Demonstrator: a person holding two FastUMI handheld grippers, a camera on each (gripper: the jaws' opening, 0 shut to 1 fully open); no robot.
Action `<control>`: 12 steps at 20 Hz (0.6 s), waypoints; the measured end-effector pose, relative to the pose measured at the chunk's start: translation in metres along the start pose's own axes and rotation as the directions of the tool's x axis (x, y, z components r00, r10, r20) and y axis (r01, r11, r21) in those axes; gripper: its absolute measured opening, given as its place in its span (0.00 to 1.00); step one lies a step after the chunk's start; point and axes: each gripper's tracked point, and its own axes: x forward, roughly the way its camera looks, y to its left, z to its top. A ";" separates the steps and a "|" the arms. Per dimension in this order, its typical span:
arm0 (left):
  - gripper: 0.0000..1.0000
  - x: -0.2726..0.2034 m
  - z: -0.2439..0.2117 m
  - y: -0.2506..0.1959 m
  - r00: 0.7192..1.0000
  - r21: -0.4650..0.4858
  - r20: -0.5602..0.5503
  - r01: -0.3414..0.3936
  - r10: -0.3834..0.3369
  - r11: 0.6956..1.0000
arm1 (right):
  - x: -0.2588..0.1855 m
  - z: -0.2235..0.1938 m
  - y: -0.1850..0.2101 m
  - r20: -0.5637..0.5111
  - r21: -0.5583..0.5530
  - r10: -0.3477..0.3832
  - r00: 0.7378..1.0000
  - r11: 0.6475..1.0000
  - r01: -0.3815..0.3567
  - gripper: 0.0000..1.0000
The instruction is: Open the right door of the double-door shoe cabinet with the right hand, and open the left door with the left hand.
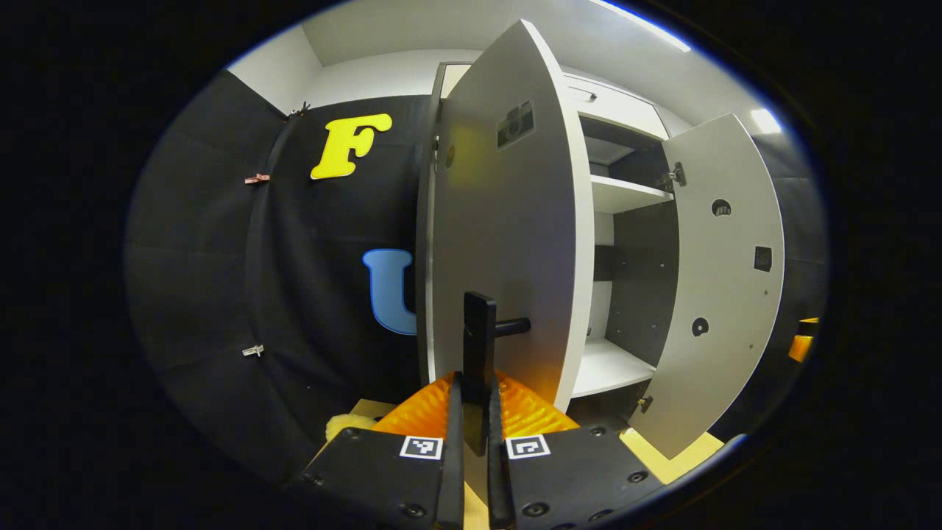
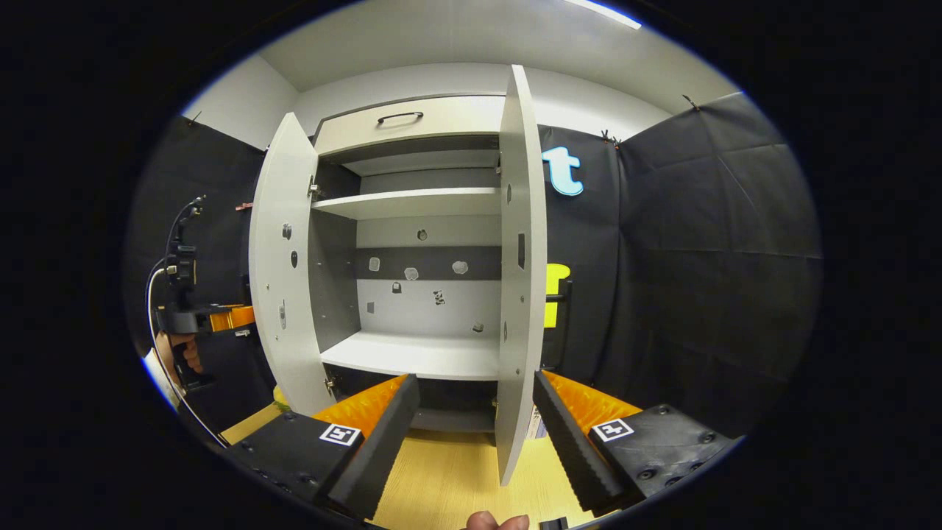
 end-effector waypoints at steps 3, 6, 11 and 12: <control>0.17 -0.002 0.003 0.003 0.999 0.004 0.012 0.030 -0.030 1.000 | -0.005 0.002 0.014 0.010 0.013 0.024 1.000 1.000 -0.024 0.98; 0.16 -0.004 0.004 0.007 0.999 -0.011 0.022 0.033 -0.033 0.999 | -0.002 0.001 0.024 0.015 -0.018 0.035 0.999 0.999 -0.035 0.98; 0.16 -0.004 0.004 0.010 0.999 -0.017 0.024 0.021 -0.021 1.000 | -0.006 0.002 0.035 0.017 -0.029 0.042 0.999 0.999 -0.042 0.99; 0.16 -0.005 0.004 0.012 1.000 -0.018 0.029 0.012 -0.011 1.000 | -0.006 0.002 0.036 0.016 -0.023 0.043 0.999 0.999 -0.042 0.99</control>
